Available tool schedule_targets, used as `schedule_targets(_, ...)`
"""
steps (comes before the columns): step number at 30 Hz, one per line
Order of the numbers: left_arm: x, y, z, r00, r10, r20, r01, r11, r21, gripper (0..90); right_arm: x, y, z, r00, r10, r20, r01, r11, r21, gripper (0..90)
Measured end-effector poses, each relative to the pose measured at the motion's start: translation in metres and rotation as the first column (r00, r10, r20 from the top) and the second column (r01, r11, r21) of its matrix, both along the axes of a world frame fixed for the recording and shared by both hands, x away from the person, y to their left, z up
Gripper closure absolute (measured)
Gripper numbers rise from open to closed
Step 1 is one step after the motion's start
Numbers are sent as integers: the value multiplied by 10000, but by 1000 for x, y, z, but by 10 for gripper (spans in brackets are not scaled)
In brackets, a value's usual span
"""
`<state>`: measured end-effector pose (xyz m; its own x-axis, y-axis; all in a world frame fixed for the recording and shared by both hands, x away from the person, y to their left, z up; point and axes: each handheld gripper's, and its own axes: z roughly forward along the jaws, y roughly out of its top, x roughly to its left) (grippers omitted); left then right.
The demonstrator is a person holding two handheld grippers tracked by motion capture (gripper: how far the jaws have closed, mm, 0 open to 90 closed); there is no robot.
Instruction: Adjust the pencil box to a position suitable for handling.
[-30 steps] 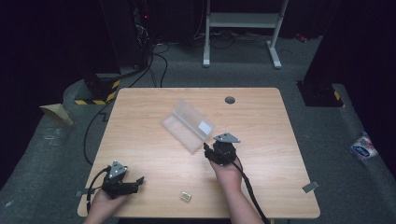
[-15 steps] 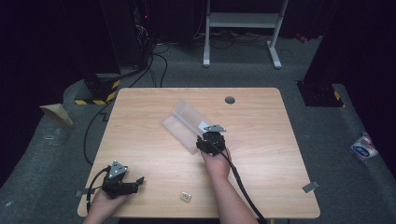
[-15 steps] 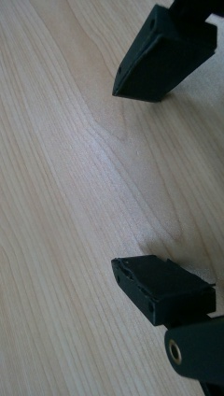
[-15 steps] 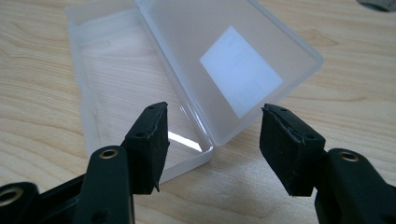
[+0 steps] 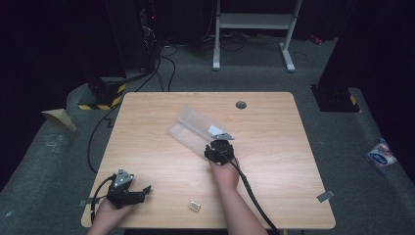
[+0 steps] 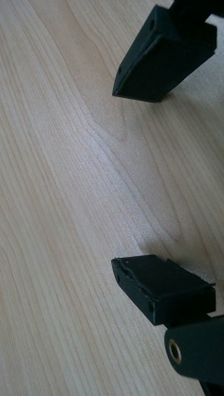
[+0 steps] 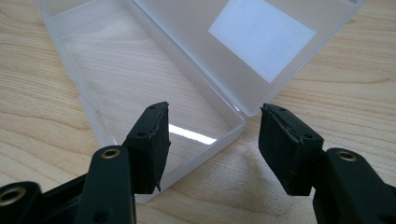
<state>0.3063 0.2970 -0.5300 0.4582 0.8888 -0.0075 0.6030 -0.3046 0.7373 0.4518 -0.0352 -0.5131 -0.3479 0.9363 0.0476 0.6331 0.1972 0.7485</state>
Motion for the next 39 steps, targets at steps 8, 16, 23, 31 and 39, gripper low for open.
schedule_targets(8, 0, 0, 0, 10000, -12, 26, 12, 10000, 55, 154, -5, -4, 0, 9998, 190, -12, -190, 9998, -60, 493)
schedule_targets(16, 0, 0, 0, 10000, -9, 24, 9, 10000, 28, 153, -8, -9, 0, 9997, 206, -99, -205, 9997, 160, 567)
schedule_targets(23, 0, 0, 0, 10000, -13, 16, 13, 10000, 50, 154, -9, -12, 3, 9990, 296, -333, -291, 9994, 176, 650)
schedule_targets(31, 0, 0, 0, 10000, -19, 12, 19, 10000, 29, 154, -11, -25, 6, 9987, 393, -329, -388, 9991, 167, 705)
schedule_targets(39, 0, 0, 0, 10000, -40, -4, 40, 10000, -2, 154, -15, -37, 6, 9989, 382, -272, -378, 9992, 136, 729)
